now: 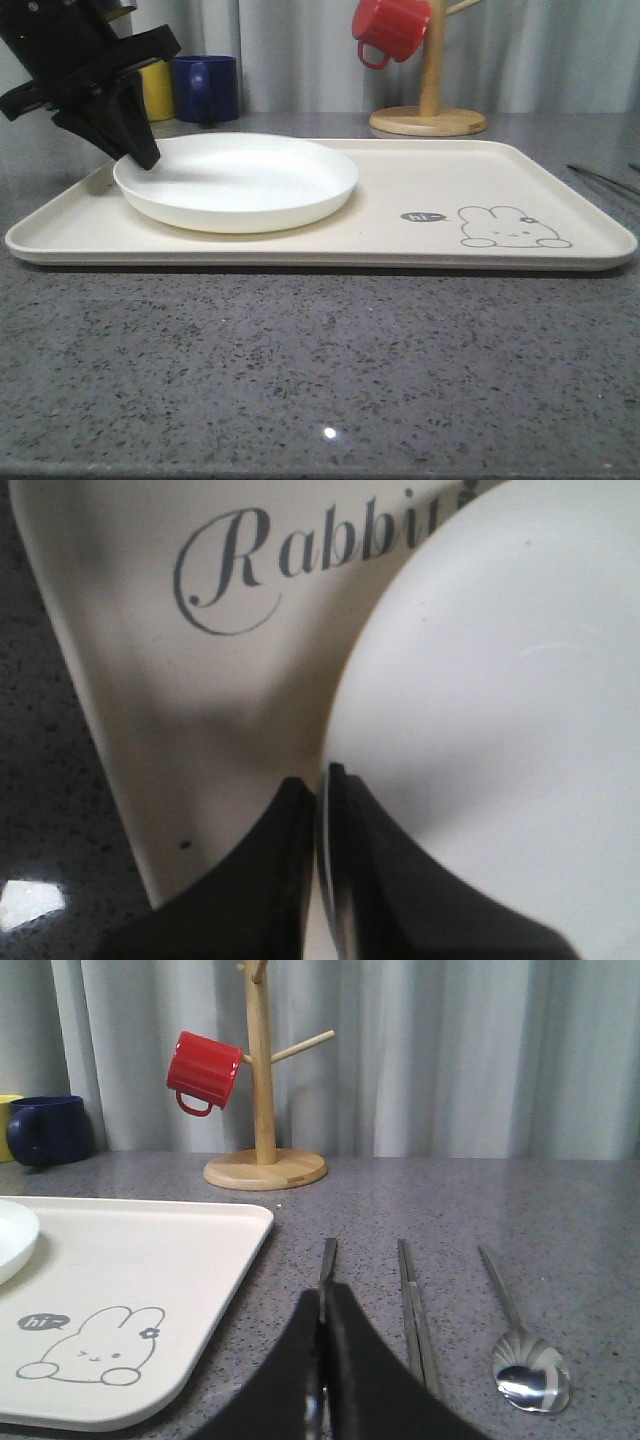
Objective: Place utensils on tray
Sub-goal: 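Lower the plate onto the tray and open the left gripper, then withdraw the left gripper from the plate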
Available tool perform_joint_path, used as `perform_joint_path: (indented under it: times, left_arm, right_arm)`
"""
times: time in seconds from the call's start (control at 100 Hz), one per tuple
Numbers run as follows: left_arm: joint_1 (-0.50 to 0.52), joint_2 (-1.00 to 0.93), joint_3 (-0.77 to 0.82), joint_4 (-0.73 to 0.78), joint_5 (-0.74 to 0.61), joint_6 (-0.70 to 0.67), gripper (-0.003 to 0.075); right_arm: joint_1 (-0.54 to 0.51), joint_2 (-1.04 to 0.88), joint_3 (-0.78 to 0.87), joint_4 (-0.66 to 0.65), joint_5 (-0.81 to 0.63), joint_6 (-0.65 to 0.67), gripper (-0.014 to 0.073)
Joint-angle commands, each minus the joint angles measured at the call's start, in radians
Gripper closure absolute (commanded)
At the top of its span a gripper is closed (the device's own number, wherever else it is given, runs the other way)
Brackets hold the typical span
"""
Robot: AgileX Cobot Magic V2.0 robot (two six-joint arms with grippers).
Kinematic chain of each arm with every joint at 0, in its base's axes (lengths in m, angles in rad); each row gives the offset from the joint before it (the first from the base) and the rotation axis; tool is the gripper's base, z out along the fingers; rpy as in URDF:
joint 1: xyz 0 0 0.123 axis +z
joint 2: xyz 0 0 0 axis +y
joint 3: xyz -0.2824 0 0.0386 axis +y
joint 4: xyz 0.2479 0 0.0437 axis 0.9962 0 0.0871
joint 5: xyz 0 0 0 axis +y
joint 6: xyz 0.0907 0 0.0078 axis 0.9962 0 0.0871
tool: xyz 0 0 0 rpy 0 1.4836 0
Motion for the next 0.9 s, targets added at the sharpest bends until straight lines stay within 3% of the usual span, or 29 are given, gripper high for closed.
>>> perform_joint_path:
  times: [0.0, 0.1, 0.17, 0.57, 0.89]
  left_arm:
    - [-0.008, -0.048, -0.034, -0.035, -0.026, -0.008, 0.0549]
    - [-0.008, -0.048, -0.034, -0.012, -0.026, -0.008, 0.0409]
    - [-0.008, -0.048, -0.034, -0.012, -0.026, -0.008, 0.0368]
    - [-0.005, -0.253, 0.002, 0.022, -0.205, -0.008, 0.0367]
    - [-0.004, -0.675, 0.361, 0.148, -0.522, -0.037, 0.0367]
  right_arm:
    - [-0.007, -0.015, -0.018, 0.003, -0.080, -0.007, 0.0662]
    - [-0.007, -0.015, -0.018, 0.003, -0.080, -0.007, 0.0662]
    - [-0.007, -0.015, -0.018, 0.003, -0.080, -0.007, 0.0662]
    - [-0.007, -0.015, -0.018, 0.003, -0.080, -0.007, 0.0662]
    - [-0.007, -0.015, -0.018, 0.003, -0.080, -0.007, 0.0662]
